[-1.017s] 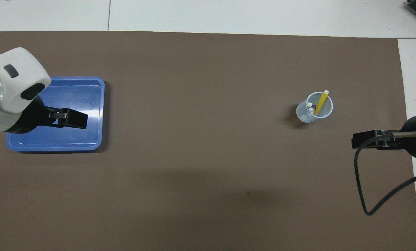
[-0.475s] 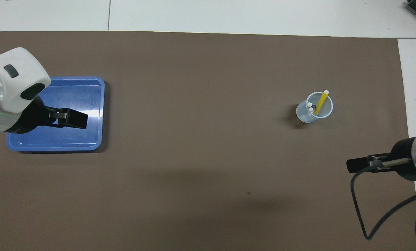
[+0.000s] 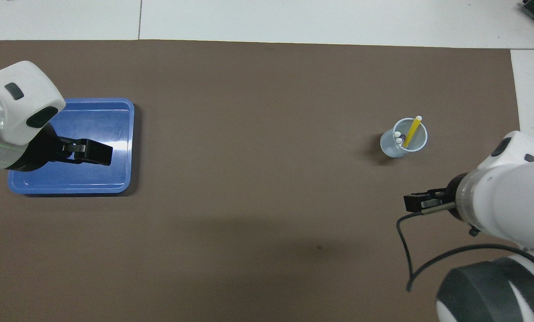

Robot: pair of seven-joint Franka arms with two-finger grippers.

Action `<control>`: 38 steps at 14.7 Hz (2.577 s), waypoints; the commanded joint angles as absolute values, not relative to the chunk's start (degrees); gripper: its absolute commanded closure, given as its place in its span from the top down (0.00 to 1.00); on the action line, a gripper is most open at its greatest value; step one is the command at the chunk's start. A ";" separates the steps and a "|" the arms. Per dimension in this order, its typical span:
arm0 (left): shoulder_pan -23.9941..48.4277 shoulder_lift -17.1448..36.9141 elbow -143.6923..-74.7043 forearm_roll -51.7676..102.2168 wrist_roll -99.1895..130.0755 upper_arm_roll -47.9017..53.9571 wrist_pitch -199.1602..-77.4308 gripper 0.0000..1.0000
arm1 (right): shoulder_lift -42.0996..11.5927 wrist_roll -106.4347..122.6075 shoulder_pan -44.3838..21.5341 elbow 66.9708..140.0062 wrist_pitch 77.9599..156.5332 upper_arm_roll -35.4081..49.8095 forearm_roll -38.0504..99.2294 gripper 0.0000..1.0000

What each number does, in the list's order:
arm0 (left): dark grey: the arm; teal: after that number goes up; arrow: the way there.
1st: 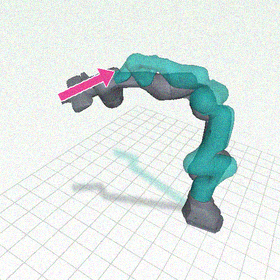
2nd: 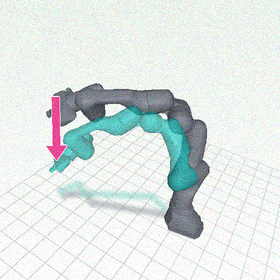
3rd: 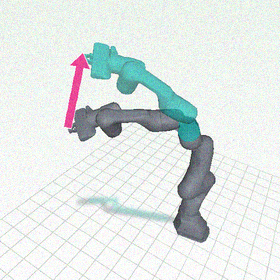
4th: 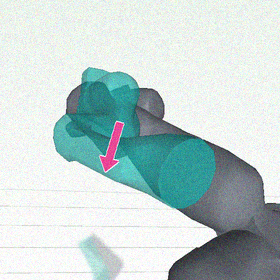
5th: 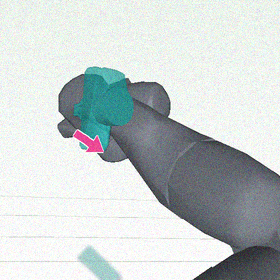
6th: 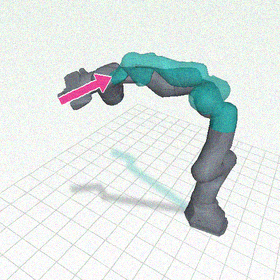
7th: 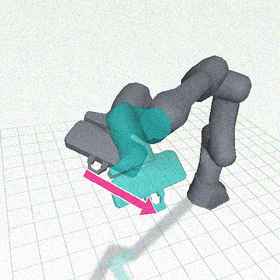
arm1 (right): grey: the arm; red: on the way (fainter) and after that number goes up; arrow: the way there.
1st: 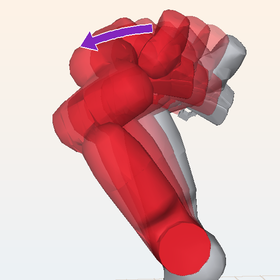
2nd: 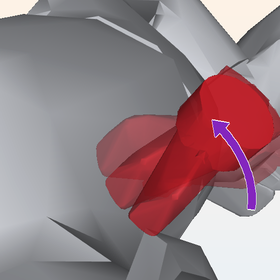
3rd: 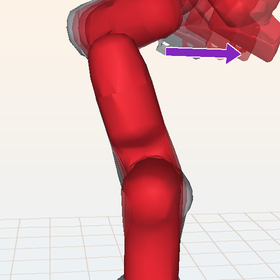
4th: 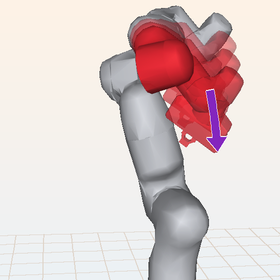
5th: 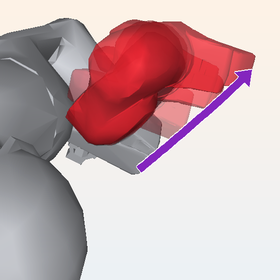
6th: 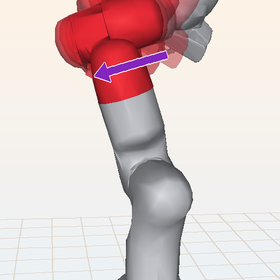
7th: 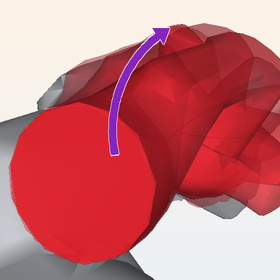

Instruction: Right arm passes pens to left for tray arrangement

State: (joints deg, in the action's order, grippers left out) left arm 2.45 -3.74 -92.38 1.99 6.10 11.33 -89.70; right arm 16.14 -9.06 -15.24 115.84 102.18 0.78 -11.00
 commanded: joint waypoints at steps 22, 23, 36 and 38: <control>2.11 -5.27 -93.96 2.37 5.62 11.34 -89.47 1.00 | -5.54 -10.37 -17.05 115.66 123.04 0.62 -39.37 0.53; 2.11 -5.27 -93.96 2.37 5.62 11.34 -89.47 1.00 | -5.71 -10.28 -17.05 115.84 123.39 0.62 -39.37 0.50; 2.11 -5.27 -93.96 2.37 5.54 11.34 -89.47 1.00 | -6.68 -4.13 -13.09 119.62 129.90 0.70 -37.63 0.43; 2.11 -5.27 -93.96 2.37 5.62 11.34 -89.47 1.00 | -6.68 -4.04 -13.01 119.62 129.99 0.70 -35.34 0.43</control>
